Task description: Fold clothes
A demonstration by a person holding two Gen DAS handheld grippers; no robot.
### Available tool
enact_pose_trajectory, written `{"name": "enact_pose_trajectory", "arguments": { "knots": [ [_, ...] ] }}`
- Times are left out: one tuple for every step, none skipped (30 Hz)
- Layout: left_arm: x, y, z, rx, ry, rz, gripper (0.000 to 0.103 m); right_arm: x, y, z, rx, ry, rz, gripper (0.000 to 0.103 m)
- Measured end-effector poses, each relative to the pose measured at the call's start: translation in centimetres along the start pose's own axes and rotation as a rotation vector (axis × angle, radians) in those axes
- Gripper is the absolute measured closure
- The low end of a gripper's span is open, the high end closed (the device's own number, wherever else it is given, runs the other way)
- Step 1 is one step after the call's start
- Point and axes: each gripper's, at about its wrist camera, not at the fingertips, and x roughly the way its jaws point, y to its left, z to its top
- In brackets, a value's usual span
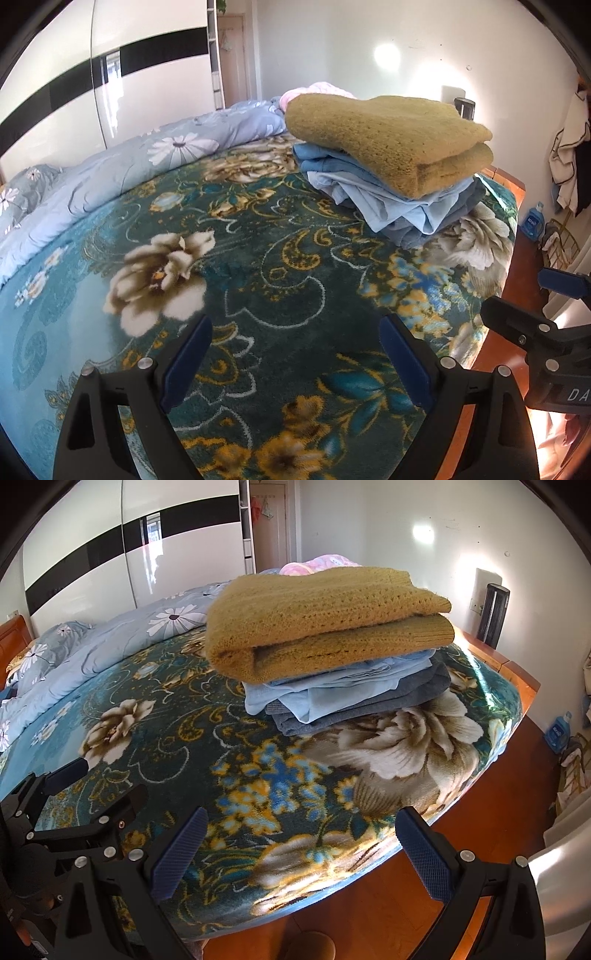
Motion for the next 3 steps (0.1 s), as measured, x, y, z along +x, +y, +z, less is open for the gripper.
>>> {"name": "enact_pose_trajectory", "arguments": {
  "knots": [
    [-0.05, -0.08, -0.01, 0.004, -0.003, 0.001, 0.01, -0.02, 0.01, -0.03, -0.001, 0.0, 0.001, 0.0],
    [-0.11, -0.17, -0.01, 0.008, -0.006, 0.001, 0.01, -0.04, 0.03, -0.05, -0.003, 0.0, 0.001, 0.0],
    [-0.07, -0.17, 0.05, 0.008, -0.005, -0.003, 0.01, -0.06, 0.03, -0.06, -0.005, 0.0, 0.0, 0.0]
  ]
}}
